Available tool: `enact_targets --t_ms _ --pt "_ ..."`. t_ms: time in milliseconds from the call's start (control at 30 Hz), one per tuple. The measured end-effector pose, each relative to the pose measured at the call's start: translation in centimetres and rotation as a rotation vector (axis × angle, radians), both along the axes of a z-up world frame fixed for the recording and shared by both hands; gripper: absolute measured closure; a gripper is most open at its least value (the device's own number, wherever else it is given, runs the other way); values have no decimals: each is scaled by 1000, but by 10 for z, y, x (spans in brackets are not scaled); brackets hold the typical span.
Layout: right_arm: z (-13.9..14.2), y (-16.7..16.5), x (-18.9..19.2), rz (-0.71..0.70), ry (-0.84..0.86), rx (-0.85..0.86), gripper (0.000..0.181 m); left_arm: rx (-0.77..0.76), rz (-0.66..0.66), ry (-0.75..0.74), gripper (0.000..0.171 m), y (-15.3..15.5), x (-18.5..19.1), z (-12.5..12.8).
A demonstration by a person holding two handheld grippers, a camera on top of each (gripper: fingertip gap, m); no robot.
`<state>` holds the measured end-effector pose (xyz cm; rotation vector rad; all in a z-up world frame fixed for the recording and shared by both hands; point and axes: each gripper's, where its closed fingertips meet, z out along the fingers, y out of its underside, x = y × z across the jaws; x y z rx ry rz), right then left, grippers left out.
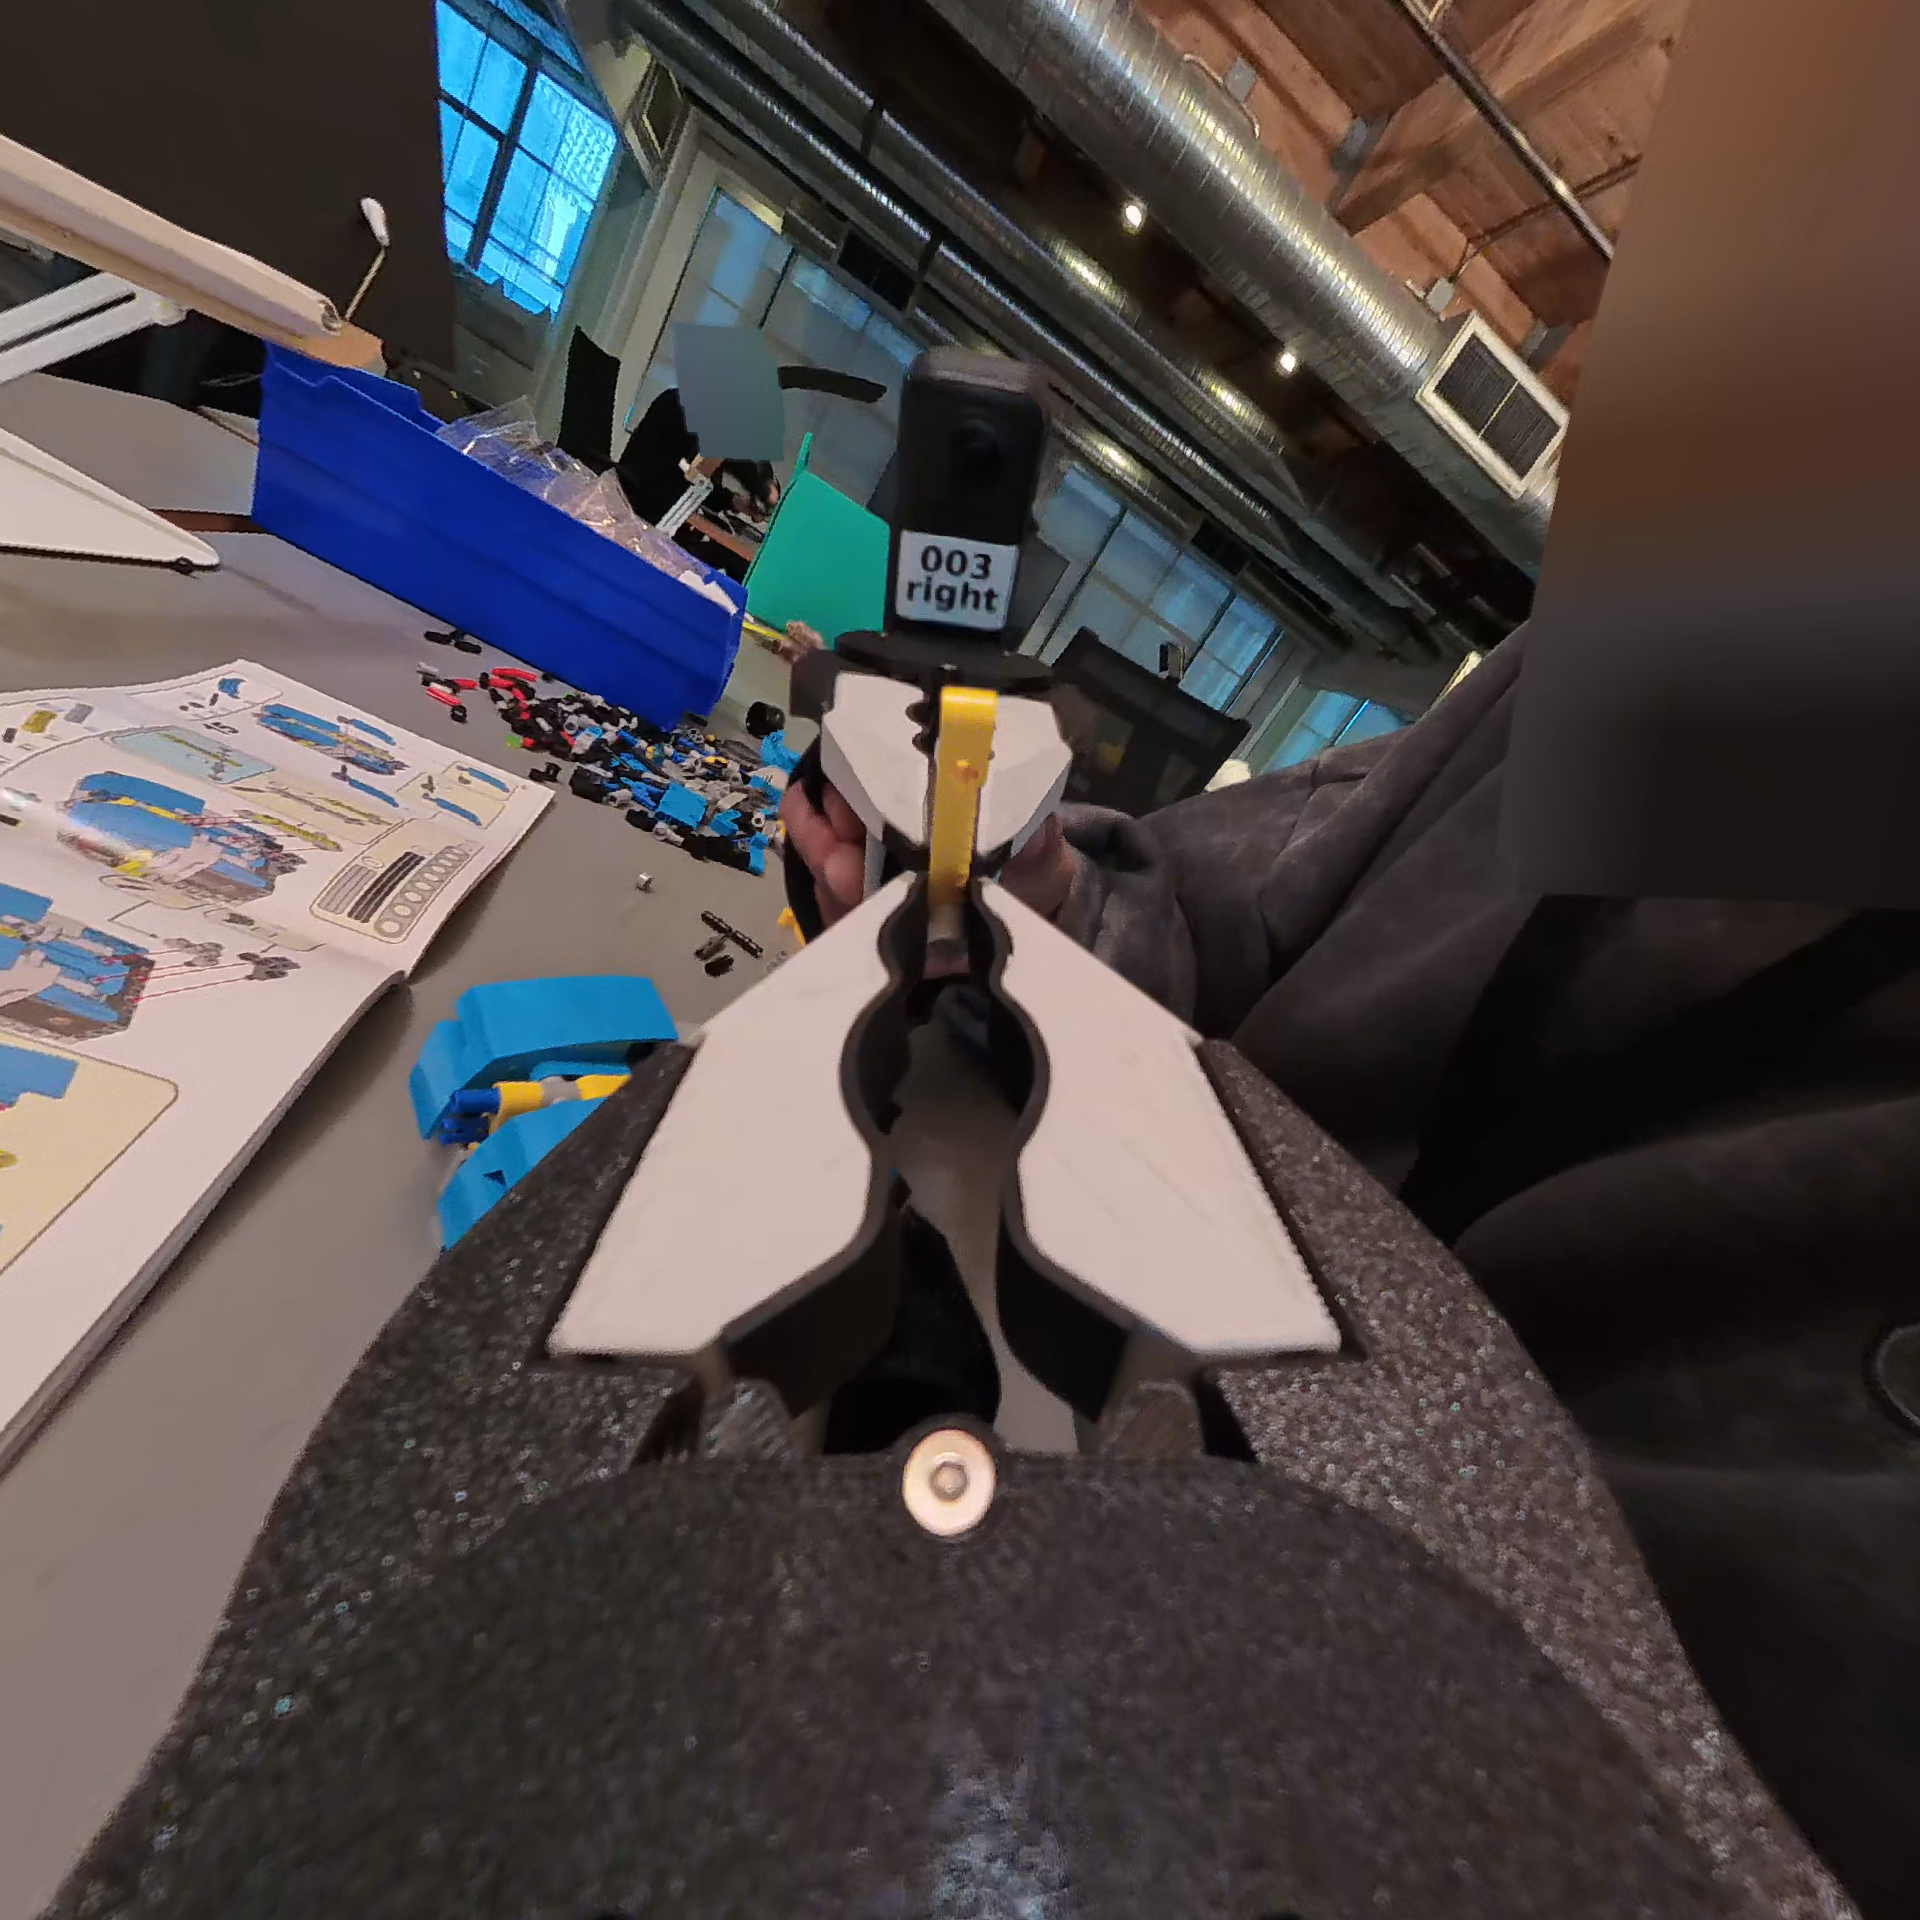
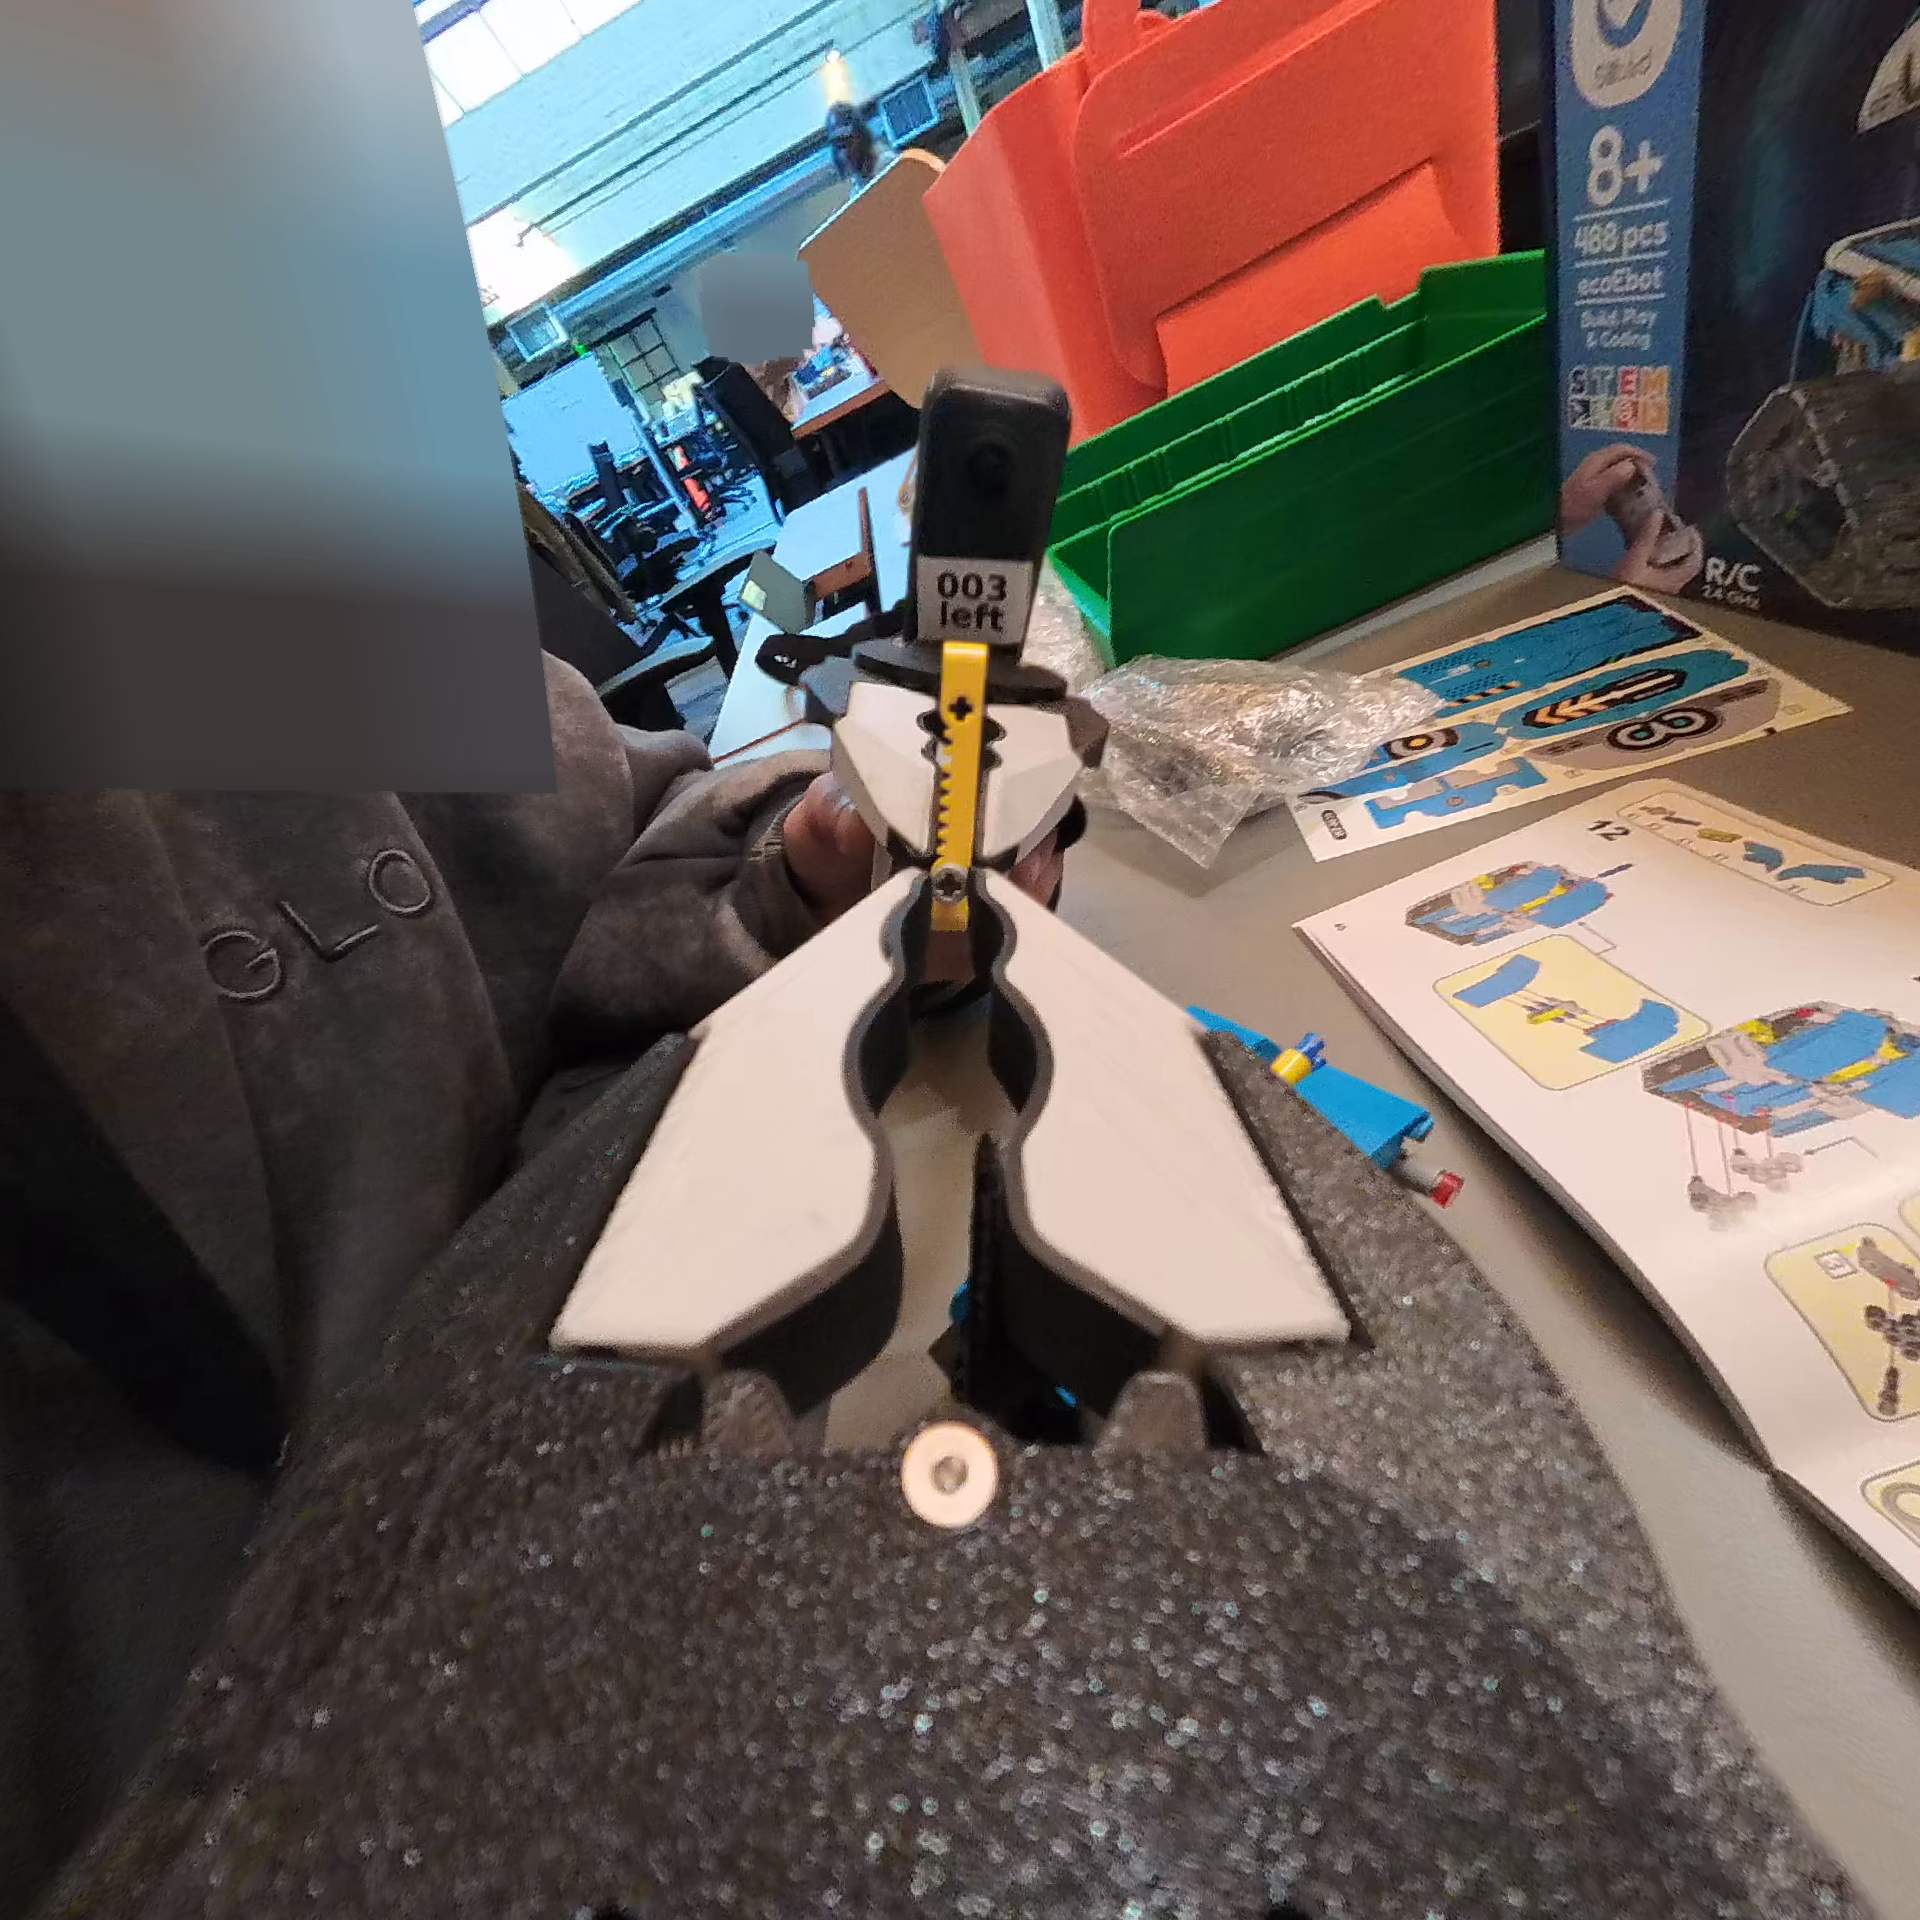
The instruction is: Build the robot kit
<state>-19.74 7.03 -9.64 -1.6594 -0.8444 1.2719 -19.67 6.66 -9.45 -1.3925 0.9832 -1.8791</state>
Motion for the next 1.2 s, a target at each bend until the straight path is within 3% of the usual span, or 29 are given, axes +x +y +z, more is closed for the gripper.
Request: enact_targets --t_ms 333,567,867,933,1000,1067,1133,1200 --pt "-12 -8 4 83 -28 -88 175 87 7 74 166 -7 6 -10" --pt "-21 -15 2 111 -141 -33 176 158 0 125 166 -15 10 -18" --pt "-18 -10 2 93 -119 -26 175 118 1 104 166 -11 9 -15" --pt "-13 -9 9 87 -115 -24 161 120 5 107 166 -10 9 -16" --pt "-5 -1 33 32 -124 6 162 110 15 100 166 -7 7 -14" --pt "-6 14 80 -115 -269 69 166 89 40 94 165 -1 6 -13" --pt "-29 25 148 -280 -559 120 170 82 60 104 165 4 5 -15" --pt "-62 14 197 -311 -755 37 169 112 73 131 166 5 6 -19"
